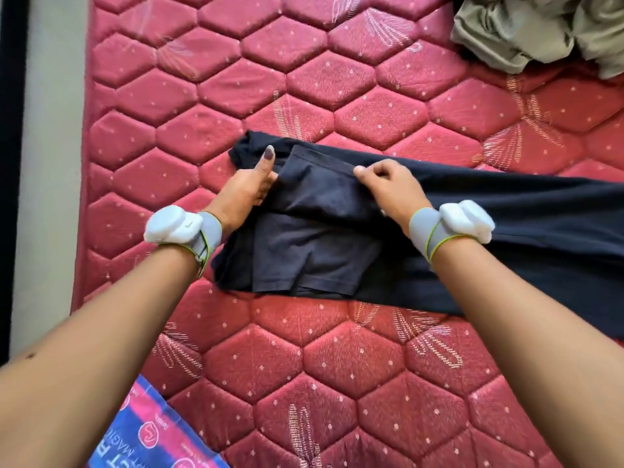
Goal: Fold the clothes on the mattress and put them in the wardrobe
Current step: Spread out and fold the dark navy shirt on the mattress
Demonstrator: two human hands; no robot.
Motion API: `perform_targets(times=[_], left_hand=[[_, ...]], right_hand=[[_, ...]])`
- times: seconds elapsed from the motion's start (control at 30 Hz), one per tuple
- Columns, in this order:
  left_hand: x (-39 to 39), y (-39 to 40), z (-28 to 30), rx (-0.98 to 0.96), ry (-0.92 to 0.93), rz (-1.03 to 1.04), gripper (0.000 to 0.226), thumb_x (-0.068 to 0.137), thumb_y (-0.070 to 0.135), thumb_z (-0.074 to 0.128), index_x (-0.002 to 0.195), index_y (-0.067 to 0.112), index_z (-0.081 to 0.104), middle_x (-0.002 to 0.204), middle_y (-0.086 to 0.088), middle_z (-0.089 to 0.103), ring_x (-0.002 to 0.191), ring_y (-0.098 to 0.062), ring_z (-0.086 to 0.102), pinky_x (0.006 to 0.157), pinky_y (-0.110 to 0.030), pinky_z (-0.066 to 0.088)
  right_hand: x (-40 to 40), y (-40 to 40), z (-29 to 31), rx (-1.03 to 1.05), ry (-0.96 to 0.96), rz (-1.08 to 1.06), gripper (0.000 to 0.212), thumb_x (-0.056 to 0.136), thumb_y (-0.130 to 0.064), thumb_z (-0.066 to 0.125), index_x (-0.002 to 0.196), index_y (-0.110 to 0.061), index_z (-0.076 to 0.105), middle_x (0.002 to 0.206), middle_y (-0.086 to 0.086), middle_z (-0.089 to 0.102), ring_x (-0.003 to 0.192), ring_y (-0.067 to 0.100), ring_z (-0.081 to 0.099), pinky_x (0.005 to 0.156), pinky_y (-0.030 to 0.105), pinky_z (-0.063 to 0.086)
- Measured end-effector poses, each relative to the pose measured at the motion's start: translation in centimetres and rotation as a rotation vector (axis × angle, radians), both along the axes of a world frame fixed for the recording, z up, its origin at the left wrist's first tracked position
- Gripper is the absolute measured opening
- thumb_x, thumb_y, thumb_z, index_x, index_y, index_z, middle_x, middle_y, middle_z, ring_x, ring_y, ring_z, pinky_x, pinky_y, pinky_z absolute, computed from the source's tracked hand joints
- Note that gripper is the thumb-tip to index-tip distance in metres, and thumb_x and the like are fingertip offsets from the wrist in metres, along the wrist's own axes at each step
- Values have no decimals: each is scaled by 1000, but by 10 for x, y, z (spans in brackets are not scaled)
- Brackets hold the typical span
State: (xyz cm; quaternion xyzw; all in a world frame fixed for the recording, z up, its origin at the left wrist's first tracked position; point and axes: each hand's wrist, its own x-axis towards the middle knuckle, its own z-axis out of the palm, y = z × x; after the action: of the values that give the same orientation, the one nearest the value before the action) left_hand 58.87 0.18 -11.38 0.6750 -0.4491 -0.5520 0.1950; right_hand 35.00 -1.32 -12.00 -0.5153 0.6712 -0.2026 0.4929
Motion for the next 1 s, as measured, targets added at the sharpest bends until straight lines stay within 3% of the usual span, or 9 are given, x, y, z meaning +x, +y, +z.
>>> perform_targets(times=[0.07, 0.17, 0.27, 0.37, 0.53, 0.63, 0.8, 0.9, 1.0], left_hand=[[-3, 3, -4, -89, -133, -91, 79, 64, 92, 37, 79, 16, 54, 72, -5, 44, 69, -15, 39, 70, -31, 31], [-5, 10, -11, -358, -404, -142, 34, 91, 50, 55, 82, 18, 60, 70, 1, 60, 69, -22, 60, 68, -30, 41], [-5, 15, -10, -473, -582, -64, 32, 88, 50, 50, 99, 22, 60, 80, -6, 69, 84, -36, 65, 73, -43, 50], [-6, 18, -6, -478, -745, -51, 34, 86, 51, 59, 108, 26, 53, 73, 4, 61, 84, -32, 63, 72, -41, 47], [26, 12, -13, -515, -577, 414, 26, 90, 28, 57, 108, 8, 57, 83, 0, 57, 91, -32, 60, 80, -36, 40], [28, 6, -11, -452, -587, 299, 24, 91, 34, 59, 101, 13, 65, 88, -4, 67, 92, -28, 63, 81, -31, 42], [6, -14, -6, -358, -666, 130, 46, 81, 63, 59, 90, 19, 68, 83, -2, 67, 88, -28, 62, 75, -36, 46], [6, -25, -11, -426, -476, 223, 43, 77, 57, 62, 84, 16, 68, 77, -7, 65, 75, -26, 59, 73, -37, 47], [15, -28, -20, -425, -387, 340, 21, 79, 44, 69, 86, 24, 67, 72, 7, 61, 69, -9, 54, 79, -33, 50]], right_hand=[[-2, -1, -1, 79, 12, -10, 27, 83, -50, 63, 86, -24, 58, 65, -9, 54, 59, 12, 51, 61, 27, 43], [4, 5, 2, -71, 186, 107, 23, 86, -38, 62, 102, -22, 60, 81, -3, 62, 80, 20, 59, 78, 33, 46], [12, 10, 6, -272, 298, 98, 25, 90, -35, 56, 113, -25, 54, 106, 2, 67, 98, 34, 61, 82, 42, 49], [15, 13, 1, -246, 528, 168, 39, 90, -40, 56, 124, -24, 45, 121, 4, 56, 104, 36, 57, 80, 44, 45], [14, 19, -2, -486, 753, 95, 41, 89, -41, 54, 124, -21, 51, 120, 11, 49, 109, 34, 47, 84, 46, 39], [10, 6, -4, -416, 771, 133, 40, 90, -45, 51, 126, -25, 51, 128, 7, 45, 118, 33, 39, 94, 44, 31], [5, -16, -11, -299, 758, 263, 36, 89, -51, 51, 115, -26, 56, 128, 6, 43, 120, 35, 34, 96, 46, 25], [1, -21, -9, -354, 773, 258, 31, 92, -49, 48, 112, -27, 57, 121, 5, 49, 118, 33, 37, 92, 46, 26], [2, -20, -8, -337, 812, 201, 27, 93, -47, 45, 111, -29, 55, 119, 6, 49, 117, 33, 37, 91, 46, 26]])
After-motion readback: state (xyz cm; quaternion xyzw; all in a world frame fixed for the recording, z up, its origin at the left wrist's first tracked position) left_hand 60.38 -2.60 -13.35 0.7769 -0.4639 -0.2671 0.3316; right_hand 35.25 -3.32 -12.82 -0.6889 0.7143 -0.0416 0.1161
